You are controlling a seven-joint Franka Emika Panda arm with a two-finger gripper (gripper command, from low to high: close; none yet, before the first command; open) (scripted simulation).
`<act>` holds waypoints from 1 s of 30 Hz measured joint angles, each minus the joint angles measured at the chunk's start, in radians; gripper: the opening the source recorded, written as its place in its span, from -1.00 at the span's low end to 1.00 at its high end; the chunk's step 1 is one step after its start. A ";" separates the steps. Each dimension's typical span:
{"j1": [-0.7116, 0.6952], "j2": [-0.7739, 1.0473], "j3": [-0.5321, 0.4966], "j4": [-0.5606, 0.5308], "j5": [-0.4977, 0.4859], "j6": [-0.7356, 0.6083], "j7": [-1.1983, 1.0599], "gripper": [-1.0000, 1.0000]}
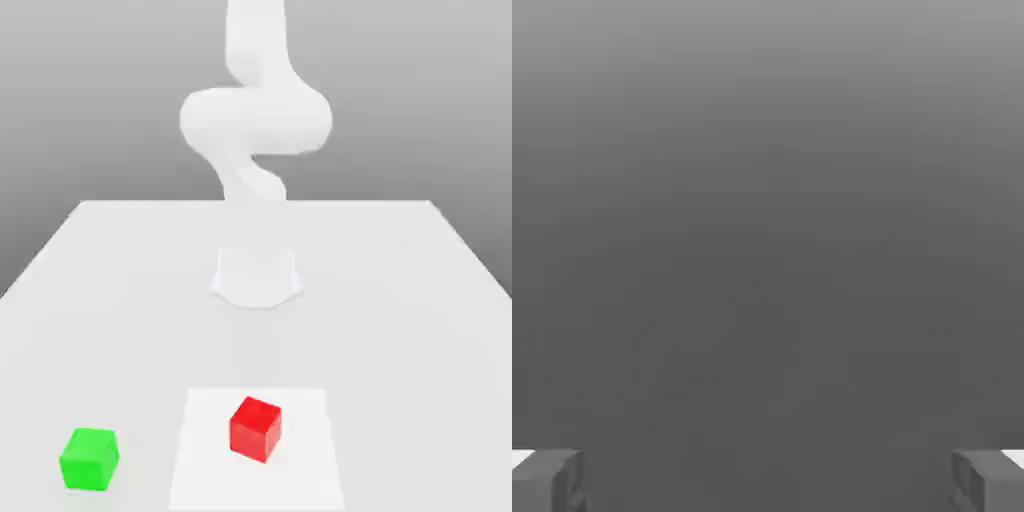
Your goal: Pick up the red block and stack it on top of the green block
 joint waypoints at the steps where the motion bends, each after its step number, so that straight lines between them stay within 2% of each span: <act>1: -0.006 0.040 0.005 -0.020 0.002 0.022 0.019 0.00; 20: -0.071 0.733 0.070 -0.356 -0.016 0.404 0.391 0.00; 26: -0.046 0.951 0.036 -0.344 -0.059 0.579 0.440 0.00; 27: -0.041 0.977 0.030 -0.340 -0.063 0.601 0.443 -1.00; 30: -0.041 0.977 0.030 -0.340 -0.064 0.602 0.444 -1.00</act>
